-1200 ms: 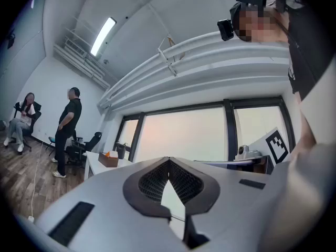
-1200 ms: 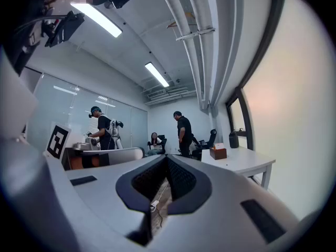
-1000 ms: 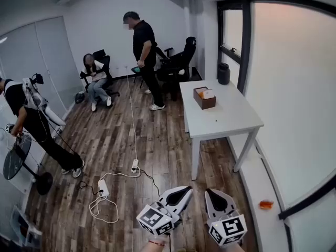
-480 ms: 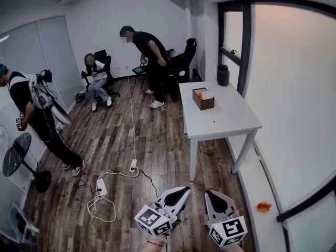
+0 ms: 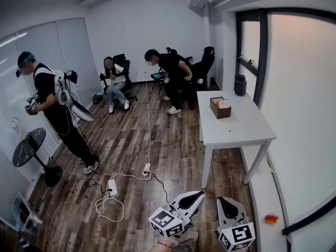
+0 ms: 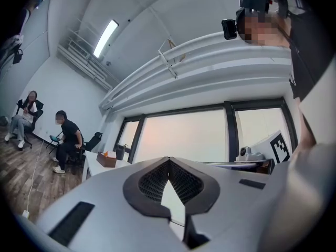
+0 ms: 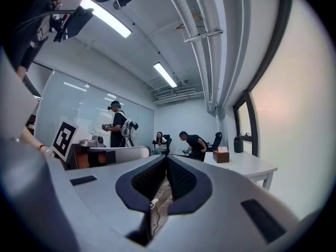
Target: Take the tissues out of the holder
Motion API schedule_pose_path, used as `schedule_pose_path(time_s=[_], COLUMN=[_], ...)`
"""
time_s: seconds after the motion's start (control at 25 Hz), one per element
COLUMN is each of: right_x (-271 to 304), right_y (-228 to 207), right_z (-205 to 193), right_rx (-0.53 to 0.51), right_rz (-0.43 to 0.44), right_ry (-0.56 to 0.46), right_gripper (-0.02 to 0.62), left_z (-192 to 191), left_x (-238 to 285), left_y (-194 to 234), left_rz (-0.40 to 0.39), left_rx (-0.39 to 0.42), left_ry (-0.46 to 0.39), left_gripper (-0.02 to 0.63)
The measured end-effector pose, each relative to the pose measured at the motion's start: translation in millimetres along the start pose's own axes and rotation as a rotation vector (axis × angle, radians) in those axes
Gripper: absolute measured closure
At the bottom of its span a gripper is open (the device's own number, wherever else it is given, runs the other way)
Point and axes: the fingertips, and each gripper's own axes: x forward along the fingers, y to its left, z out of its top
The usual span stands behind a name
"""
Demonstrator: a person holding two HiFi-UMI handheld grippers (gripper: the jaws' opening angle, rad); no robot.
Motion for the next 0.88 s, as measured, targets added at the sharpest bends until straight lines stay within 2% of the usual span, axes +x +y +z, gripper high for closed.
schedule_pose_path(time_s=[0.2,0.32,0.68,0.88], right_x=[12,21,73,116], right_y=[-6,-16,-62,-91], right_z=[-3,-3,-16,-11], right_rx=[-0.003,0.029,0.043,0.043], right_rz=[0.003,-0.011,-0.029,-0.034], right_ry=[-0.008,-0.021,0.003,0.006], right_gripper=[0.591,0.591,0.591,0.591], left_z=[0,-5,-16,-10], left_x=[5,15,67,110], left_y=[15,24,76,106], left_rz=[0.016,0.016,0.0,-0.043], left_rx=[0.008,-0.004,-0.023,-0.017], left_ry=[-0.005,0.005,0.031,0.036], left_gripper=[0.601,0.601,0.601,0.601])
